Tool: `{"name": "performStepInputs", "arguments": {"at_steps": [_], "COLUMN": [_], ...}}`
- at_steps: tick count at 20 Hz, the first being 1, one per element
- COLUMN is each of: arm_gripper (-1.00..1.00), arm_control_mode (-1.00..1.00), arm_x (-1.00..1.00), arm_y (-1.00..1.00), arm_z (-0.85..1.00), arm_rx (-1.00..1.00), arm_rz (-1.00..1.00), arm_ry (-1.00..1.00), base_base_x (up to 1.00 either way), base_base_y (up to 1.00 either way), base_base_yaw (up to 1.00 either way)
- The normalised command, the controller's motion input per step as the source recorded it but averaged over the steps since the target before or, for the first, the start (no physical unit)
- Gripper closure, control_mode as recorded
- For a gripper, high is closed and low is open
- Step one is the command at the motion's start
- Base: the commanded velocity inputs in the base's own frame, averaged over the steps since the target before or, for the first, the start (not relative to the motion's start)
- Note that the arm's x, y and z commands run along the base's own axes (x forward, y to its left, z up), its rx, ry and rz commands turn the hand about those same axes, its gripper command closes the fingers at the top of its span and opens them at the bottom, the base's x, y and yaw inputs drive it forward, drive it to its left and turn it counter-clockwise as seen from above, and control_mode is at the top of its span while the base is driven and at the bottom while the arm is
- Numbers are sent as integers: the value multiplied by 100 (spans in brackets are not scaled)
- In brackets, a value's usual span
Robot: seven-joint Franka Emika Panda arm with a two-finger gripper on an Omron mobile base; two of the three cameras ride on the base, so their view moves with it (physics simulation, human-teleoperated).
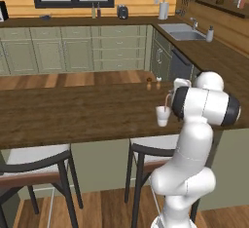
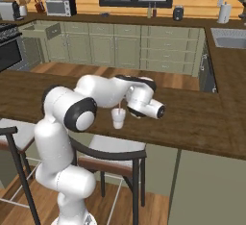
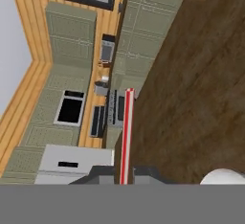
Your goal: Take a straw from the drawer in front and place it inside the glass cup on the dining counter.
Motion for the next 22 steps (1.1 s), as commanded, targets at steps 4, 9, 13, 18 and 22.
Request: {"name": "performStepInputs", "arguments": {"at_steps": [4, 9, 13, 18, 22], "arm_gripper": [100, 100, 100, -100, -100], "arm_control_mode": [-100, -100, -100, -100, -100], "arm_x": [-23, 0, 1, 2, -2], "arm_y": [0, 0, 0, 0, -2], "arm_z": [-5, -9, -13, -16, -5], "arm_rx": [0, 0, 0, -1, -1], "arm_rz": [-8, -6, -5, -2, -4], "arm_ry": [0, -2, -7, -8, -6], "base_base_x": [0, 0, 0, 0, 0], "base_base_y": [0, 0, 0, 0, 0], "base_base_yaw": [0, 0, 0, 0, 0]}}
